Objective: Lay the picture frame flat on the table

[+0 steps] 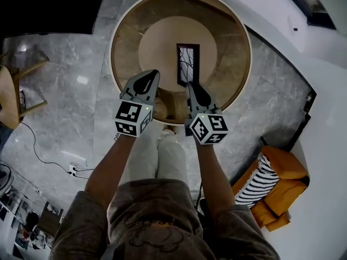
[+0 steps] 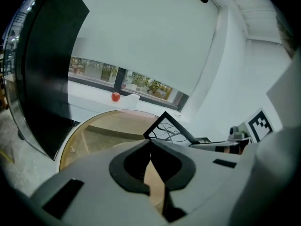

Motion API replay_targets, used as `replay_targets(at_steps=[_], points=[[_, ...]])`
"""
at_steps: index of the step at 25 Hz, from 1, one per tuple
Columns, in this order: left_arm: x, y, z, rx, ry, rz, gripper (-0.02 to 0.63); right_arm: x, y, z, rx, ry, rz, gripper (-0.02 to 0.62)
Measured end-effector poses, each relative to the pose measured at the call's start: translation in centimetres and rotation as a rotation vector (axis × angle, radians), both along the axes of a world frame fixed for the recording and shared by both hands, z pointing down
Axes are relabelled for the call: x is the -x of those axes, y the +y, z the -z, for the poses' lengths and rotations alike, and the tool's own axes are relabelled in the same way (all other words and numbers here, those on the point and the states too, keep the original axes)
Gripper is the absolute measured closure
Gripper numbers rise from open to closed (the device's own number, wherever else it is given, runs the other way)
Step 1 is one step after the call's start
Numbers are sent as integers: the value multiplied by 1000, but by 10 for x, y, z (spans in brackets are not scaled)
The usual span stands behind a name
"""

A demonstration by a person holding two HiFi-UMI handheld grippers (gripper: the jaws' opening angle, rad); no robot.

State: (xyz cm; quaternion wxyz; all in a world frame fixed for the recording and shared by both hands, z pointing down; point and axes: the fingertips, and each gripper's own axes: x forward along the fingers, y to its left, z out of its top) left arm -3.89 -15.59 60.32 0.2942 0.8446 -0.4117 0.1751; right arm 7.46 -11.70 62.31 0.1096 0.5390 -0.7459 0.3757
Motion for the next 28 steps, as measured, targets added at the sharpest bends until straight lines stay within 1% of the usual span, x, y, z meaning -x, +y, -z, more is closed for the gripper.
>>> replay_targets(at_steps=[4, 9, 17, 25, 28], points=[[-2, 2, -5, 13, 2, 6, 589, -2, 1, -11, 27, -13, -9, 512], [-3, 4, -17, 37, 0, 8, 589, 0, -1, -23, 47, -14, 9, 512], [-7, 9, -27, 62, 7, 2, 589, 0, 0, -37, 71, -18, 11, 512], [-6, 16, -31, 80, 1, -7, 589, -1, 3, -41, 65, -27, 13, 512], [-8, 16, -34, 85, 0, -16, 589, -4, -1, -44, 57, -11, 10, 509]])
